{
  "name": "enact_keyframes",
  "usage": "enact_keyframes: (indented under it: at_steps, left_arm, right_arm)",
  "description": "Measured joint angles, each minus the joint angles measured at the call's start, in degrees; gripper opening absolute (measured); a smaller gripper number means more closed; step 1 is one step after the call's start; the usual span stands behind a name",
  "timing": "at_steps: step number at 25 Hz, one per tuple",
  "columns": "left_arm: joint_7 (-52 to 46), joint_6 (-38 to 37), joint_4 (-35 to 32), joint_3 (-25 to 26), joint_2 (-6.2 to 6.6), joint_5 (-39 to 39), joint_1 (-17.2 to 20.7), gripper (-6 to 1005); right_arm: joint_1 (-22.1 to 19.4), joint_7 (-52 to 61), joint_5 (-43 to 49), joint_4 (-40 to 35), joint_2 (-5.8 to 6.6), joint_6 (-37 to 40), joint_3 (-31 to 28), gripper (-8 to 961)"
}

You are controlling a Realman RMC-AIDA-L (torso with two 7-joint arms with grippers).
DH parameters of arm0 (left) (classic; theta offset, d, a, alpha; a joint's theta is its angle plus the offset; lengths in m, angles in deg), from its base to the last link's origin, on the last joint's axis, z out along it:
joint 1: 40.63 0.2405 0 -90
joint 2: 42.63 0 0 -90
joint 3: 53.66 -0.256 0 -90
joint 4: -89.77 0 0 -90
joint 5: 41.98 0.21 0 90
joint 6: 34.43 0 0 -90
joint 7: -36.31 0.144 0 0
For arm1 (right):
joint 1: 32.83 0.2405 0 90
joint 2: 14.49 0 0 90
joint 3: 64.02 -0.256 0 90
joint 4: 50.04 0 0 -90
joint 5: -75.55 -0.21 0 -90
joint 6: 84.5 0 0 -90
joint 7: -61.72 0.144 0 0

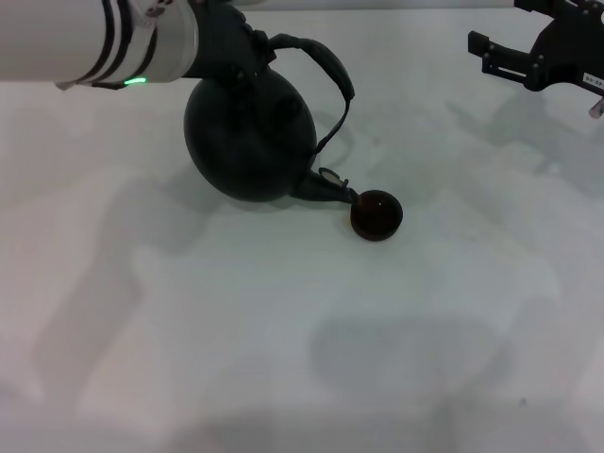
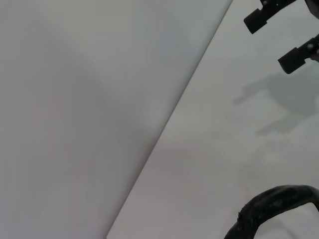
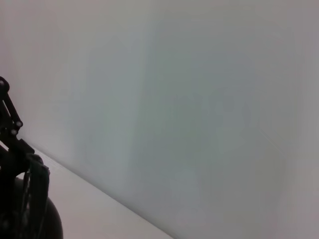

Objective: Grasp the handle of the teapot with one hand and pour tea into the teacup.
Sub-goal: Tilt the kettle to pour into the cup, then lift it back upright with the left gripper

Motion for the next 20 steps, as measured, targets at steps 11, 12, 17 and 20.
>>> enact_keyframes:
  at_steps: [11, 12, 17, 20]
  left_arm:
    - [-1.9, -1.6, 0.3, 0.9, 0.01, -0.1, 0.1, 119]
    - [-2.1, -2.3, 0.3, 1.1, 0.01, -0.3, 0.3, 119]
    - [-1.5, -4.8, 0.3, 3.9, 0.06, -6.2, 1.6, 119]
    - [1.4, -4.8, 0.4, 7.8, 0.14, -12.7, 2.6, 119]
  right_arm:
    - [0.3, -0.1, 0.0, 0.6, 0.00, 1.0, 0.0, 864]
    - [0.5, -0.1, 0.0, 0.9, 0.00, 1.1, 0.0, 864]
    - [0.7, -0.2, 0.0, 1.2, 0.01, 1.5, 0.0, 864]
    - [1.0, -0.2, 0.0, 1.5, 0.07, 1.7, 0.0, 864]
